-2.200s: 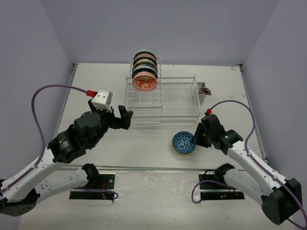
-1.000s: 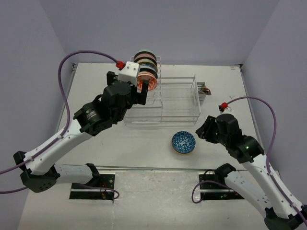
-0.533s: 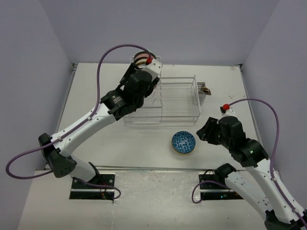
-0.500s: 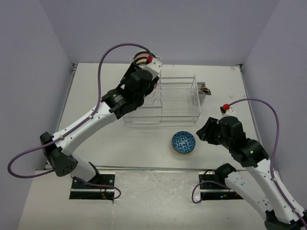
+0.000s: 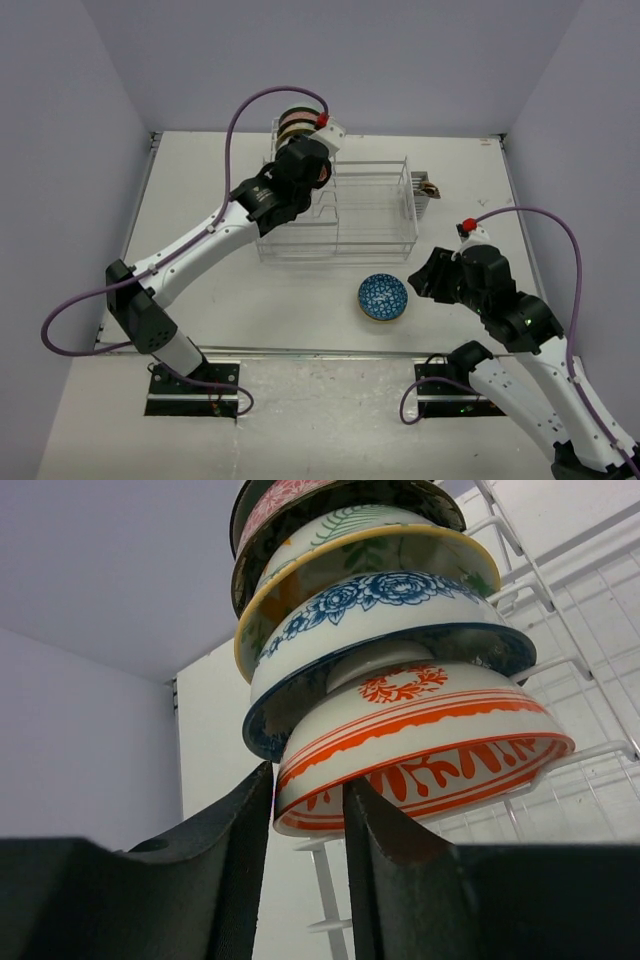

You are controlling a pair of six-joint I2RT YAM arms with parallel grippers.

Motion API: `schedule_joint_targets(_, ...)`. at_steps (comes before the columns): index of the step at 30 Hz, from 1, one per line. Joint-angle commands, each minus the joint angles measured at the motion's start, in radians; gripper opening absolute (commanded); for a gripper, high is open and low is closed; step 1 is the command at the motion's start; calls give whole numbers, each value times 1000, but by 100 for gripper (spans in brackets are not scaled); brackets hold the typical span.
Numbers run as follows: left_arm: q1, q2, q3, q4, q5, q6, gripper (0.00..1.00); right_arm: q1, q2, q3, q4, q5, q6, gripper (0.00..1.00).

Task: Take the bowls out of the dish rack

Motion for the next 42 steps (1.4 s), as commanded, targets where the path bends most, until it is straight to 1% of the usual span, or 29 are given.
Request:
schedule_joint_targets(1,4,-4,36,67,0,19,35,3,-6,29,28,-25,-29,50)
schedule_joint_targets(2,6,-6,33,72,-2,22,34,3,-7,29,30,-26,-30,50)
schedule_joint_targets(3,6,-4,29,83,-5,25,30,3,-6,29,30,-29,-33,50)
schedule_joint_targets(5,6,-1,29,83,-16,25,26,3,-2,29,31,-37,-35,50)
schedule_joint_targets(6,6,0,29,86,-19,25,21,3,-2,31,33,-37,-35,50)
schedule_joint_targets(8,4,-3,15,101,-26,34,19,3,-2,31,31,-39,-38,50)
schedule_joint_targets(9,6,-3,9,124,-42,40,15,3,-2,33,31,-40,-39,50)
schedule_joint_targets(11,4,-1,1,146,-57,57,12,3,-4,34,30,-42,-42,50)
schedule_joint_targets(12,6,-1,-3,159,-66,59,5,3,-7,36,30,-45,-44,50)
schedule_joint_targets(14,6,-3,-7,176,-71,67,1,3,-10,36,30,-45,-46,50)
schedule_joint_targets(18,6,-26,-22,210,-71,62,0,2,-16,36,33,-45,-46,50)
schedule_joint_targets(27,3,-112,-112,265,-51,37,0,3,-27,29,50,-68,-42,50)
schedule_joint_targets(30,1,-156,-148,270,-10,-5,0,3,-29,28,59,-78,-42,50)
schedule_joint_targets(35,1,-227,-217,331,-8,-71,0,3,-32,25,68,-94,-38,50)
schedule_joint_targets(42,1,-245,-231,333,-11,-131,0,3,-33,23,73,-100,-38,50)
